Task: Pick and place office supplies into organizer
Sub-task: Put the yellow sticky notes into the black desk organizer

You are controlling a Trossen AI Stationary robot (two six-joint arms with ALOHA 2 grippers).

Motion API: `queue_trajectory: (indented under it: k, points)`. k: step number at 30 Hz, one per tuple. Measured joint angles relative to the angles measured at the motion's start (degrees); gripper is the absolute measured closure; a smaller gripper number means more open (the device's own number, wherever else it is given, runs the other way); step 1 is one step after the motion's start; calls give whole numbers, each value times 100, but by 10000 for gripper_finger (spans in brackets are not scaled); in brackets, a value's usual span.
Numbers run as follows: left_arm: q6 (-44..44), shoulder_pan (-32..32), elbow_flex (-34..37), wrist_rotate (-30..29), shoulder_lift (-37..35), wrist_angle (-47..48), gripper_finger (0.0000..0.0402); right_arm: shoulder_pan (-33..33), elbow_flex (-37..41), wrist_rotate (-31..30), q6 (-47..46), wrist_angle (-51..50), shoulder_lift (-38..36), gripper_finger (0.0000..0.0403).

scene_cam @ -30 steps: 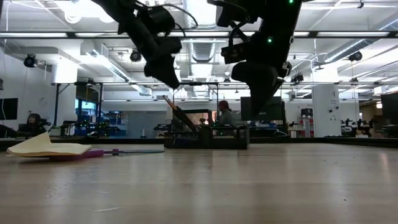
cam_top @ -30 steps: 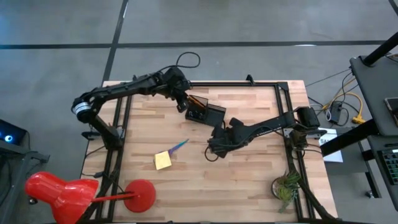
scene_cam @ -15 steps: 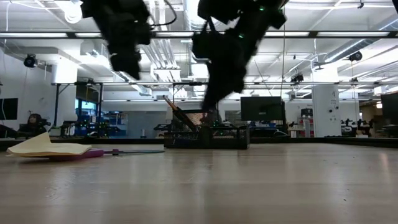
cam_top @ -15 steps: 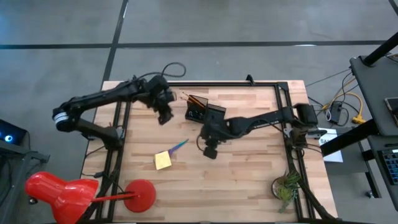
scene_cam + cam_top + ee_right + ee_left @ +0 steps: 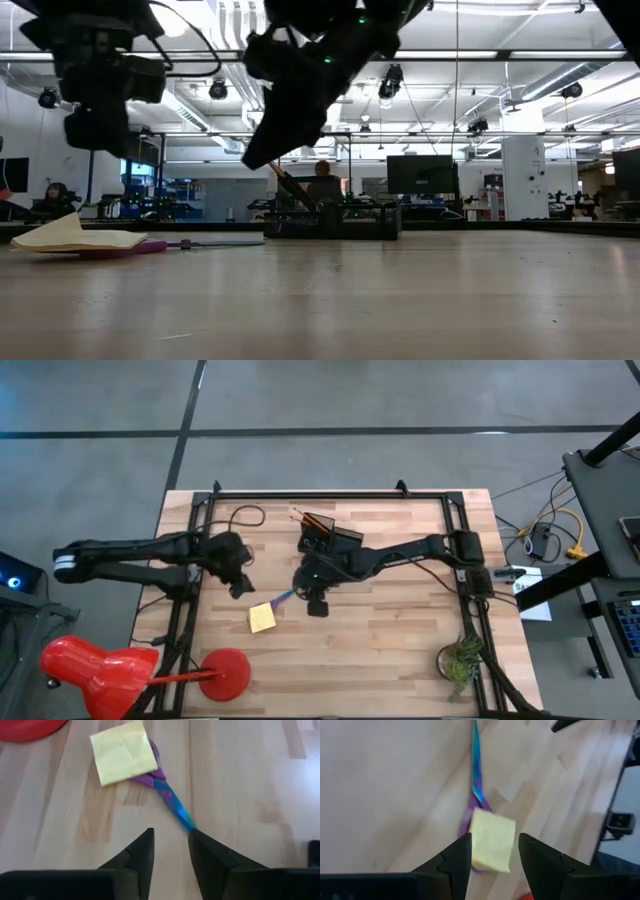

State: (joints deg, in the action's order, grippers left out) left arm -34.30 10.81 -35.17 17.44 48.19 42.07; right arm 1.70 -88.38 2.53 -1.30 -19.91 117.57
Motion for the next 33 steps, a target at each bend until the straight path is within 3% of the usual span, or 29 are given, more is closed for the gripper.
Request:
queue_trajectory:
  k: [7,22,33]
  points:
    - [-653,-425,442,-134,-223,262,254,2,-741,39,-262,-587,449,276]
    - [-1126,-1313,412,-124,996,301,251,71,-885,28,-927,-839,631,270]
    - [-1514,-1556,242,-553,1553,37,194,138,-871,-16,-1231,-855,631,269]
